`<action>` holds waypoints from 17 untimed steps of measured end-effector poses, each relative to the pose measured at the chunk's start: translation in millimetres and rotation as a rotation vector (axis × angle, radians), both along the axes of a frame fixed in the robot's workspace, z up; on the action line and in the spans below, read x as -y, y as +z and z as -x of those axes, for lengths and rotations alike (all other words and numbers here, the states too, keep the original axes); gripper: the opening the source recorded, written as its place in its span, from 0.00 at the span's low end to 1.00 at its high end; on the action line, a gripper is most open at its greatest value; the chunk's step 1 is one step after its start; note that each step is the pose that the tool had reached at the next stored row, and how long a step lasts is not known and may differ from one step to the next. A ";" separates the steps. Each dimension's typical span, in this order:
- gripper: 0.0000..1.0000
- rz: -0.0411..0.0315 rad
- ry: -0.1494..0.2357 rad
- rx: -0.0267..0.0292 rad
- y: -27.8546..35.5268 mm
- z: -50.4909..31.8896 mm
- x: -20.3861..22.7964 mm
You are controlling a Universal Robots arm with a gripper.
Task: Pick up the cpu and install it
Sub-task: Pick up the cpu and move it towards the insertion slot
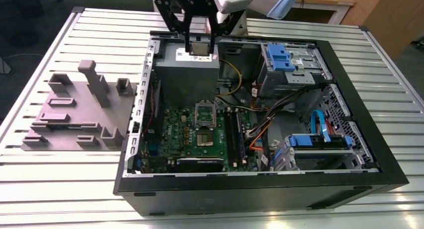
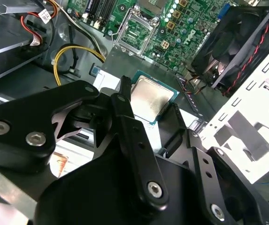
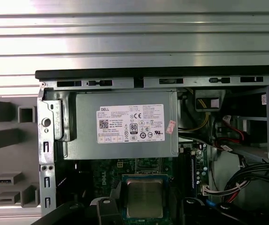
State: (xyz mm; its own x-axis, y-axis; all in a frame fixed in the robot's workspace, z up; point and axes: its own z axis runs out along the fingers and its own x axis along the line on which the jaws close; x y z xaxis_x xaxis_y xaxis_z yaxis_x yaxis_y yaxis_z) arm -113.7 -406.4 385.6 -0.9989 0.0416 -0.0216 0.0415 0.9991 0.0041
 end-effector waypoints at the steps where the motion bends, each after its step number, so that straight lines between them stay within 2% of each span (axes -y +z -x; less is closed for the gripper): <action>1: 0.47 -0.0001 0.000 0.0000 0.0 -0.5 0.0; 13: 0.47 0.0000 0.000 0.0001 0.0 -5.7 0.2; 17: 0.47 -0.0001 0.000 0.0001 -0.1 -5.8 4.3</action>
State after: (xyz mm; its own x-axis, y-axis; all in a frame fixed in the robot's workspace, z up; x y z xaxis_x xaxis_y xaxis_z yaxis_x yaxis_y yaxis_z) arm -107.9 -410.7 385.5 -0.9989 0.0415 -0.0217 0.0414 0.9991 0.0042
